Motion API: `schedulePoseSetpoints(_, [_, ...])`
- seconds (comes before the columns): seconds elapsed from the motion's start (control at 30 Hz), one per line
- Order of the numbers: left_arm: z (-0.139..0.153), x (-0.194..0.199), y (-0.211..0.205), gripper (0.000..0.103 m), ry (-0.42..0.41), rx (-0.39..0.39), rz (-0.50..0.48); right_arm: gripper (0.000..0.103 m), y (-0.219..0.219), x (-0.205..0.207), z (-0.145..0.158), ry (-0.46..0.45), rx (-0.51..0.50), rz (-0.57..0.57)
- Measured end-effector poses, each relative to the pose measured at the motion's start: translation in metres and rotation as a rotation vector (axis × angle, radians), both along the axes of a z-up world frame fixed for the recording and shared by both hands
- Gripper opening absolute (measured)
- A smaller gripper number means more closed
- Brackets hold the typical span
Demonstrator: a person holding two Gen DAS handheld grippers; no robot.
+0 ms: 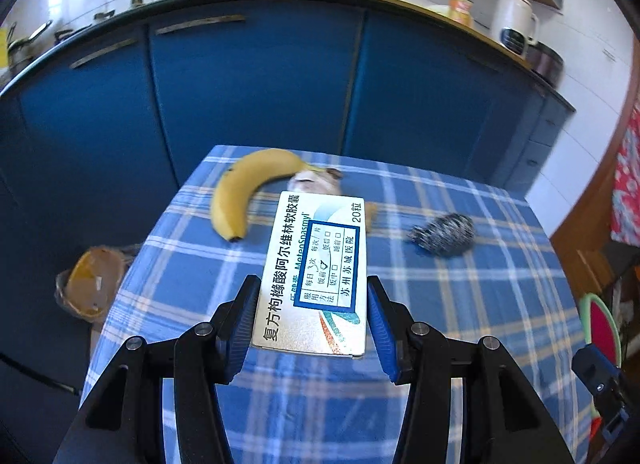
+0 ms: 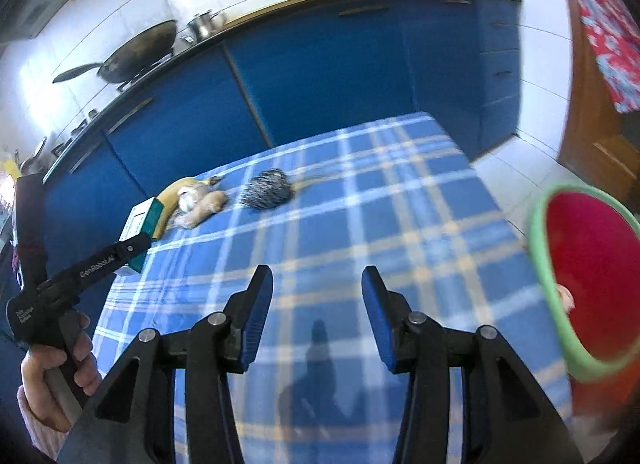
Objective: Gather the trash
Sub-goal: 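Lift the medicine box with the left gripper while the right grasps the steel wool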
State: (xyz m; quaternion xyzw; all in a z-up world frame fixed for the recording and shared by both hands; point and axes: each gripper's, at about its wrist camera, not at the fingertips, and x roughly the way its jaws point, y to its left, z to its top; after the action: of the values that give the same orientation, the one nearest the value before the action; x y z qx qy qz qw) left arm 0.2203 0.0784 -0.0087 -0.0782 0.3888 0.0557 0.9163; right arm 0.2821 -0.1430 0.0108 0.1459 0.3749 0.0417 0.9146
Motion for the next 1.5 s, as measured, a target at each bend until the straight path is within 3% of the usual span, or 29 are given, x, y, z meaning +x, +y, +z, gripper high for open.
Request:
schedulePoseSetpoints(0.47, [-0.024,0.018,0.019,0.053,0.025,0.011,0.109,0.055,0.077,0.086,-0.027,0.061,-0.110,0.216])
schedulePoseSetpoints(1.0, [-0.046,0.027,0.041,0.053,0.055,0.006,0.190,0.073,0.103,0.147,-0.047,0.069,-0.215,0.272])
schedulePoseSetpoints(1.5, [-0.048,0.027,0.051,0.053,0.060,0.004,0.225,0.074,0.119,0.181,-0.059,0.088,-0.249,0.282])
